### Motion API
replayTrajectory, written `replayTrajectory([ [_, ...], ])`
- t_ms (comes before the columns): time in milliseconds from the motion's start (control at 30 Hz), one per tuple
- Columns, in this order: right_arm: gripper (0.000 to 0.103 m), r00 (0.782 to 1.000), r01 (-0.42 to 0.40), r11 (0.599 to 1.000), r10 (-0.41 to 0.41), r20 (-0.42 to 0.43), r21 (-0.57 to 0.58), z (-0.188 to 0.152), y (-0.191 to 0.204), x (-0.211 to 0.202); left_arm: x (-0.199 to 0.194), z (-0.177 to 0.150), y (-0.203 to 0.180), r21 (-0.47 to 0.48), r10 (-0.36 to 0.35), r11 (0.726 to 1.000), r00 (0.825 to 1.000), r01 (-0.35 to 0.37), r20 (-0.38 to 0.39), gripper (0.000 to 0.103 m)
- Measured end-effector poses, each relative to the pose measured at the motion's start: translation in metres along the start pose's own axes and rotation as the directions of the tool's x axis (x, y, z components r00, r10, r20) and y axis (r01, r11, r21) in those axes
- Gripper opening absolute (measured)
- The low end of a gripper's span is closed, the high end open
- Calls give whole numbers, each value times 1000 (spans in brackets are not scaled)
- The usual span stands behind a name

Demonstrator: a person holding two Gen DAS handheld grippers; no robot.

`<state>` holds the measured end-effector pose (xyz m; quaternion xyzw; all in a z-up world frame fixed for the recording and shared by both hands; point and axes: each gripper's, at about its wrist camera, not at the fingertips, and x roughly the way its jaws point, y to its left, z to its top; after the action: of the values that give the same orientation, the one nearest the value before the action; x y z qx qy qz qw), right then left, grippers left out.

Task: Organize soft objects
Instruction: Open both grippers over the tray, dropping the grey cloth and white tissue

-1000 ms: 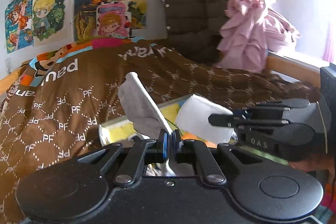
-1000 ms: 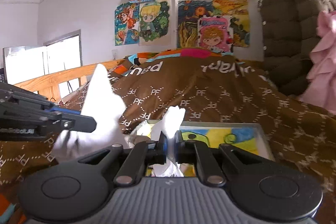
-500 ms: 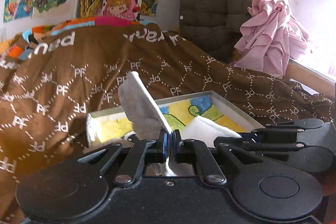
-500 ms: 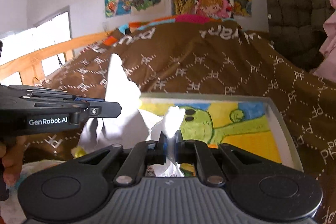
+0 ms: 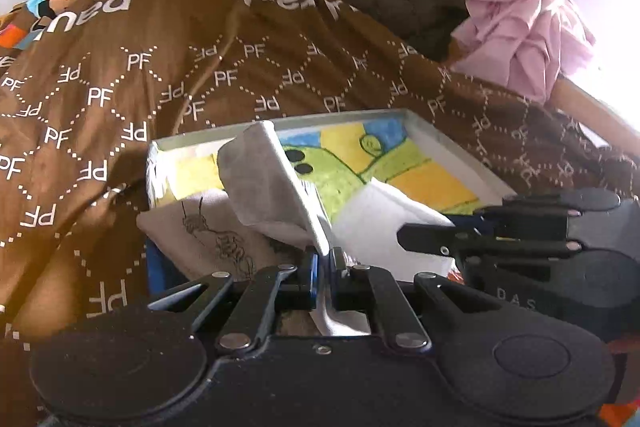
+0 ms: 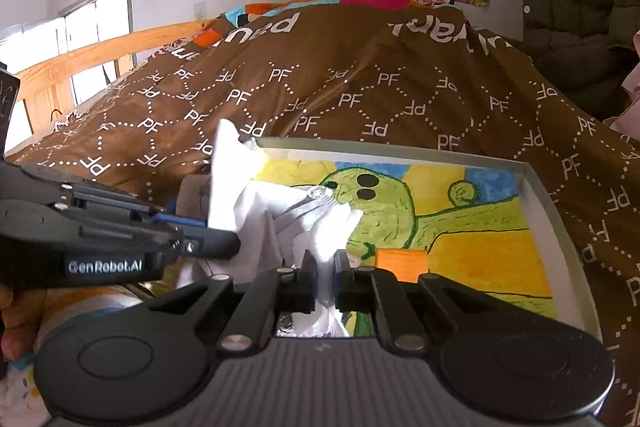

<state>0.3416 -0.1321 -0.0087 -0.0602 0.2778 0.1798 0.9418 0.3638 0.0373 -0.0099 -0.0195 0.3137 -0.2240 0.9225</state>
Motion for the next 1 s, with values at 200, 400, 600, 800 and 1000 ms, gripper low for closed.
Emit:
replayTrajectory([
  [200,12,1000,6,1000,-6,-19,-7,-1,2,2,-1,-2,0,-1,-6,1000,1000,6,-20,9],
  [400,20,999,25,1000,-25,-25,4,-3,-2,-2,-4,-3,-3,-1,18,1000,999,-18,-31,16],
  [600,37,999,42,999,-42,-10,12,-4,-9,-11,-14,-4,-6,-22,61,998,998,-62,-13,30],
  [800,55,997,63,998,-63,34,7,-3,-13,-28,-33,-6,-12,-46,89,995,995,-87,51,51],
  [1000,71,993,79,997,-80,88,15,-2,-17,-50,-53,-3,-22,-63,113,992,987,-107,111,70],
])
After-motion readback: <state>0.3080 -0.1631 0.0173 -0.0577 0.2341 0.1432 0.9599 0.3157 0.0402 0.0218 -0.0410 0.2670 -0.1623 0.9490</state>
